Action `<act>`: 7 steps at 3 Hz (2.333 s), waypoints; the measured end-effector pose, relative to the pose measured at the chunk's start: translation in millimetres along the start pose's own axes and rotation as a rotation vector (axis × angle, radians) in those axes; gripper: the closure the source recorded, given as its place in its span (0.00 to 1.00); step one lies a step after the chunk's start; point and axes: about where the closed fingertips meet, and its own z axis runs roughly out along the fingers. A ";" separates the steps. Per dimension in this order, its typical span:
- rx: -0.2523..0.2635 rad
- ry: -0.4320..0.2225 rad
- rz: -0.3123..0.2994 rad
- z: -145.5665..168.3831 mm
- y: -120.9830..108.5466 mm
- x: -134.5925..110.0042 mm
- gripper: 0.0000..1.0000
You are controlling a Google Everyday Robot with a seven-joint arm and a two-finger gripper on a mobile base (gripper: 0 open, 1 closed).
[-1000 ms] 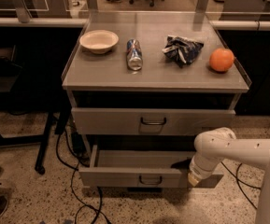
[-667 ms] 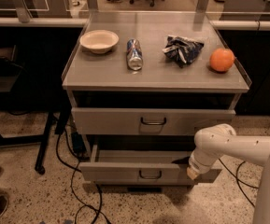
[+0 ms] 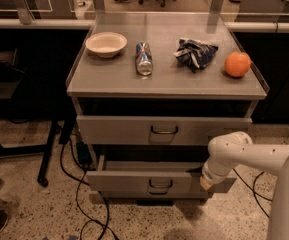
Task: Close middle drawer
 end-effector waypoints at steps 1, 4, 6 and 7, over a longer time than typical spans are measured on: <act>0.036 -0.057 0.074 -7.9 -22.8 -14.0 1.00; 0.084 -0.142 0.198 -22.5 -61.4 -25.5 1.00; 0.088 -0.056 0.226 7.8 -55.3 -7.7 1.00; 0.103 -0.072 0.248 8.4 -64.2 -16.6 1.00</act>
Offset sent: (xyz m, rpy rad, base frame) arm 0.0708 -0.0335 0.0316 0.0339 -0.1822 -0.2304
